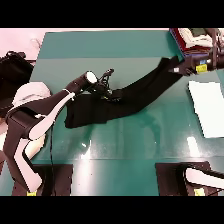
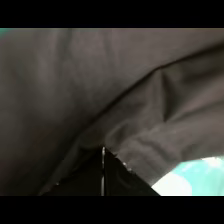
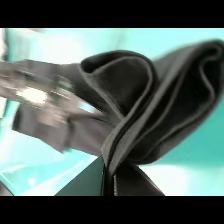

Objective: Fold the shirts.

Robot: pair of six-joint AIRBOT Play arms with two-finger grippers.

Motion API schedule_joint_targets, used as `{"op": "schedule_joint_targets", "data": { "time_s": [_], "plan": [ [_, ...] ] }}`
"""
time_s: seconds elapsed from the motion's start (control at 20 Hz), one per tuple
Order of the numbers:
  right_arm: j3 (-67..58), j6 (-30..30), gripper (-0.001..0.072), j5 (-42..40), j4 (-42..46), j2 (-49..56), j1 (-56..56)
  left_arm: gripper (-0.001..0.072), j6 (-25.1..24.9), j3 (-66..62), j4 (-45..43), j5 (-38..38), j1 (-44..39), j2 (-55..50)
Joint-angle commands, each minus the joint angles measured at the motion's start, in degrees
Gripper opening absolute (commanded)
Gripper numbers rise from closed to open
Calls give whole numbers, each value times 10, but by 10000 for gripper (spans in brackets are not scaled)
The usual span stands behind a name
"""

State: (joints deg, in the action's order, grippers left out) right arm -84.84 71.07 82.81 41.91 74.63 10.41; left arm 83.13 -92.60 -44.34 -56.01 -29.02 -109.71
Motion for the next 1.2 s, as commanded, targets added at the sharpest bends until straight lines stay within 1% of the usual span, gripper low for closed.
{"op": "schedule_joint_targets", "data": {
  "time_s": [0.0, 0.15, 0.25, 0.4, 0.5, 0.6, 0.7, 0.75, 0.8, 0.85, 0.9, 1.0, 1.1, 1.15],
  "plan": [
    [-64, 25, 19, -10, -10, -11, -76, 22, 10, -12, -8, 7, -8, -14],
    [-84, 38, 18, -43, -19, -11, -141, 22, 10, -12, -11, 10, -6, -14],
    [-84, 41, 18, -77, -19, -11, -179, 22, 9, -15, -11, -8, 5, -5],
    [-84, 44, 19, -130, -23, 0, -250, 22, 9, -53, -47, -66, 58, 30],
    [-84, 43, 20, -165, -56, 21, -306, 22, 9, -80, -77, -90, 110, 78],
    [-85, 17, 19, -215, -93, 57, -375, 22, 9, -109, -106, -109, 168, 134],
    [-85, -12, 20, -283, -129, 104, -450, 23, 9, -127, -137, -122, 219, 193],
    [-85, -33, 32, -327, -150, 130, -485, 23, 9, -128, -155, -122, 239, 221],
    [-85, -65, 182, -365, -168, 155, -512, 23, 9, -128, -173, -122, 258, 247],
    [-95, -73, 324, -378, -179, 181, -531, 23, 9, -128, -184, -122, 273, 267],
    [-114, -73, 326, -360, -179, 204, -538, 23, 9, -128, -190, -122, 286, 284],
    [-137, -71, 325, -293, -173, 223, -522, 23, 8, -128, -193, -124, 298, 303],
    [-137, -40, 323, -230, -110, 223, -479, 23, 5, -128, -191, -128, 298, 308],
    [-136, -17, 323, -196, -61, 223, -450, 23, 4, -128, -188, -131, 294, 308]
  ]
}}
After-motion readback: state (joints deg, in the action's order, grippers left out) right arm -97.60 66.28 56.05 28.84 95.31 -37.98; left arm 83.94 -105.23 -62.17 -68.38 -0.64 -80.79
